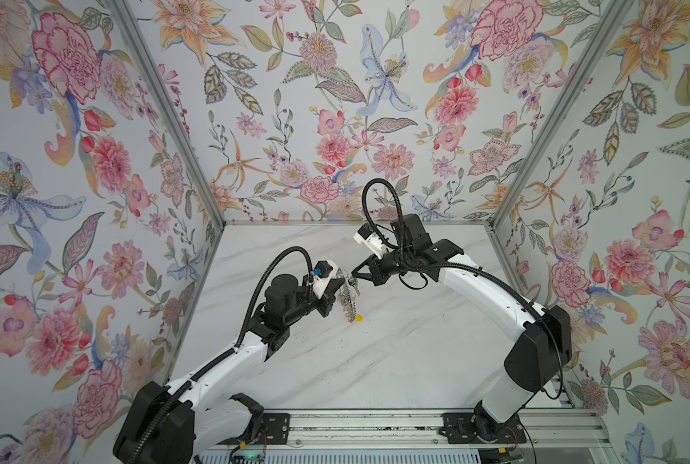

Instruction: Remove the keys from the keyring

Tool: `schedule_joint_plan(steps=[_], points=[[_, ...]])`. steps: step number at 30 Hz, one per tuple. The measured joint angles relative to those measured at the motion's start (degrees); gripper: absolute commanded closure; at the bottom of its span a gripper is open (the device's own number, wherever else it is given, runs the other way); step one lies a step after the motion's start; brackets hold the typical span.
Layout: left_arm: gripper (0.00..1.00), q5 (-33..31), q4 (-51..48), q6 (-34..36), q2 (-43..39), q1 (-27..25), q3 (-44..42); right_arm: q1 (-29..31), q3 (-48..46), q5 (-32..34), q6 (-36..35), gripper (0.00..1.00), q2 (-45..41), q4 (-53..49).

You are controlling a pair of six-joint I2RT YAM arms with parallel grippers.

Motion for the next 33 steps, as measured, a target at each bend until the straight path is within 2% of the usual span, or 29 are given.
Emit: schedule_joint_plan(steps=[10, 20, 25, 27, 29, 33], points=[[1.00, -1.9, 0.5, -1.4, -1.6, 0.0, -2.8, -1.7, -1.9, -9.7, 5.5, 1.00, 6.0, 1.7], [1.00, -2.8, 5.6, -3.1, -3.8, 0.0, -3.6, -0.5, -2.1, -13.0, 7.8, 1.00, 12.2, 0.9], [1.00, -4.0, 5.2, -3.3, -3.9, 0.0, -3.6, 0.1, -1.7, -13.7, 7.7, 1.00, 12.8, 0.8], [0.91, -4.6, 4.1, -3.2, -3.9, 0.0, -3.6, 0.1, -1.7, -13.7, 7.6, 1.00, 12.8, 0.5], [0.76, -5.6, 2.6, -2.9, -3.9, 0.0, -3.6, 0.0, -1.2, -13.7, 7.1, 1.00, 12.8, -0.6], [0.66, -6.4, 0.2, -2.7, -4.1, 0.0, -3.9, -0.3, 0.3, -13.6, 4.6, 1.00, 12.7, -3.6]])
